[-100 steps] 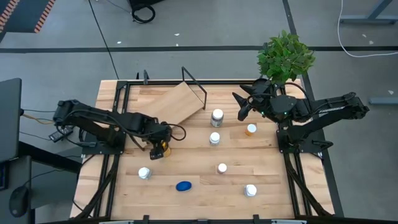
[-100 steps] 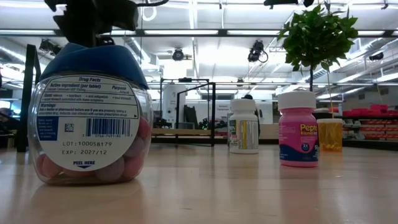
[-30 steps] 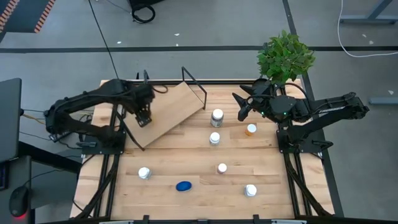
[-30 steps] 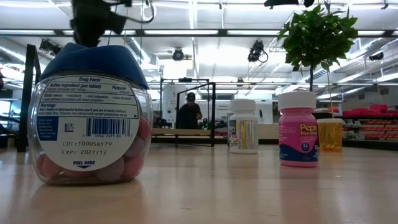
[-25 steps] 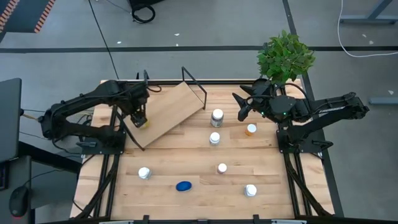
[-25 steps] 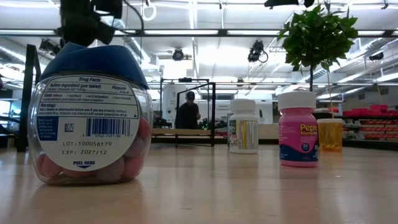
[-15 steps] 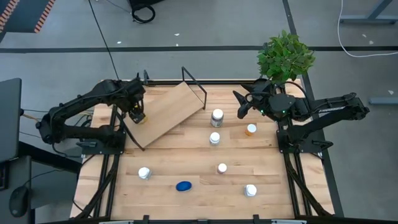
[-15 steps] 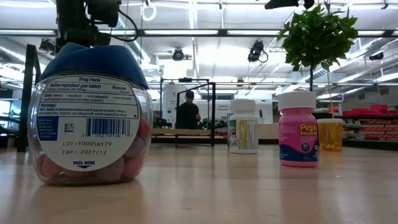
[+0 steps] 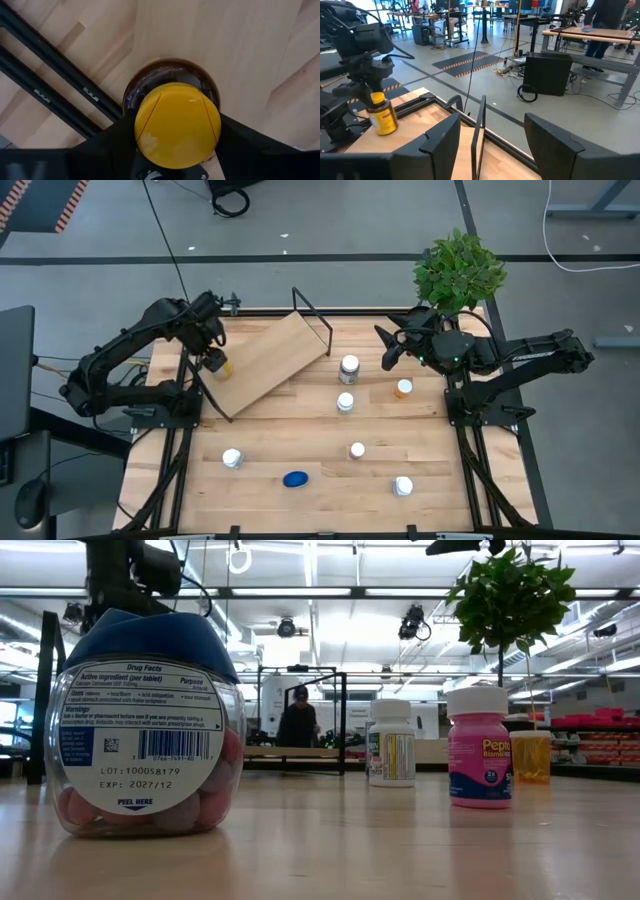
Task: Pick and place medicine bottles onto shelf by color
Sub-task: Put the yellow supplement bottle on the shelf
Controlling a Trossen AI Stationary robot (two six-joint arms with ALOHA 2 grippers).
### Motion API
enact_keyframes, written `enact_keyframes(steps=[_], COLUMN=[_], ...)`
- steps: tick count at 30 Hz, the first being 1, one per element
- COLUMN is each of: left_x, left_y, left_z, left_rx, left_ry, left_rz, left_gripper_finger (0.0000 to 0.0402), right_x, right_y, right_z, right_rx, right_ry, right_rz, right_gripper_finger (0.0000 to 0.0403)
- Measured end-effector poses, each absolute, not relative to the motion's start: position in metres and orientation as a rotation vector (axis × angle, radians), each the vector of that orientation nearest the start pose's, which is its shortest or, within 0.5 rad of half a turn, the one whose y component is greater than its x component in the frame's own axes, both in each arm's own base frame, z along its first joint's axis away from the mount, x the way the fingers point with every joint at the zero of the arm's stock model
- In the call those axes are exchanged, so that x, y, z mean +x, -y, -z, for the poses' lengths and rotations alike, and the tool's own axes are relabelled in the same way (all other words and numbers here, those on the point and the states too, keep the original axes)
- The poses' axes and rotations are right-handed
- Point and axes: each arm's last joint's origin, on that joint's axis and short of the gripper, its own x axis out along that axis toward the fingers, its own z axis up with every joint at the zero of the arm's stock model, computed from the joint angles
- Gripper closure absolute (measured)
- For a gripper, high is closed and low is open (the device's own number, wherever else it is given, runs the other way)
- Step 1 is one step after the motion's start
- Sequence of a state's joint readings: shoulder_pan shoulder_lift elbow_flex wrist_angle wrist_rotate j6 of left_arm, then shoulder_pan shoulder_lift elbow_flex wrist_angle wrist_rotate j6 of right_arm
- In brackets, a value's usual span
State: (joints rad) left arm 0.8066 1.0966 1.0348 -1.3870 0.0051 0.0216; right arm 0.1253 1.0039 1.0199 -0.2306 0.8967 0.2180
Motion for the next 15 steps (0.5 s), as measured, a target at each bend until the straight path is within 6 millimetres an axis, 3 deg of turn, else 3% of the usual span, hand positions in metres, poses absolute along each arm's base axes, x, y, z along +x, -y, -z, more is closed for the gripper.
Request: enact_keyframes(steps=[5,15], left_x=[0.1104,0.1096], left_y=[-0.1147,-0.1154], left_z=[-0.2871,-0.2877], left_rx=[-0.569,-0.575], left_ry=[-1.368,-1.374], left_rz=[-0.632,-0.689], left_gripper_finger=[0.0175,0.0117], right_x=[0.2073,0.2073], right_y=[-0.0033,-0.0033], right_z=[-0.3718,-0.3718], right_rx=[0.098,0.088], right_ry=[-0.107,-0.112], right_rz=[0.785,0.785], right_gripper_finger=[0.0175,0.0175])
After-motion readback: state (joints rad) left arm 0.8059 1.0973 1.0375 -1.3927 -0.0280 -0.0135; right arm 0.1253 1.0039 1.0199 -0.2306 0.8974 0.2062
